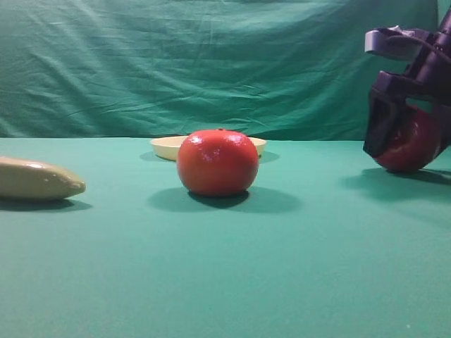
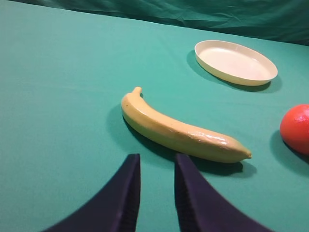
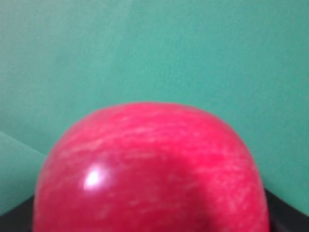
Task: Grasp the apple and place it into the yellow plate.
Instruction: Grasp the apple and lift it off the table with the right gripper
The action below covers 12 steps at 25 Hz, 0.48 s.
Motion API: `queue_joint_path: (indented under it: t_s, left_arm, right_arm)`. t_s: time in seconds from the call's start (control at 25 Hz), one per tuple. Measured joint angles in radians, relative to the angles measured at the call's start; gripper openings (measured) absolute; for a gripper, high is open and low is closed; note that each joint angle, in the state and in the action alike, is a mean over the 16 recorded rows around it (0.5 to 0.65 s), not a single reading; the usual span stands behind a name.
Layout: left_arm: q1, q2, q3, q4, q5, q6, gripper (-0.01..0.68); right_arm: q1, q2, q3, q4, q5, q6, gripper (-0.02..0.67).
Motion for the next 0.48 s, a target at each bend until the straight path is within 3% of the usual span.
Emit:
queue_joint_path:
  t_s: [0.2,0.48]
  left_arm:
    - [0.000,0.000,0.000,0.000,0.000,0.000,0.157]
    - [0.000,0.000,0.000,0.000,0.000,0.000,0.157]
  right_arm:
    - [0.029,0.004,-0.073,0.003,0.033,-0.001,0.497]
    - [0.133,0.026,-0.254,0.002,0.096,0.025,0.496]
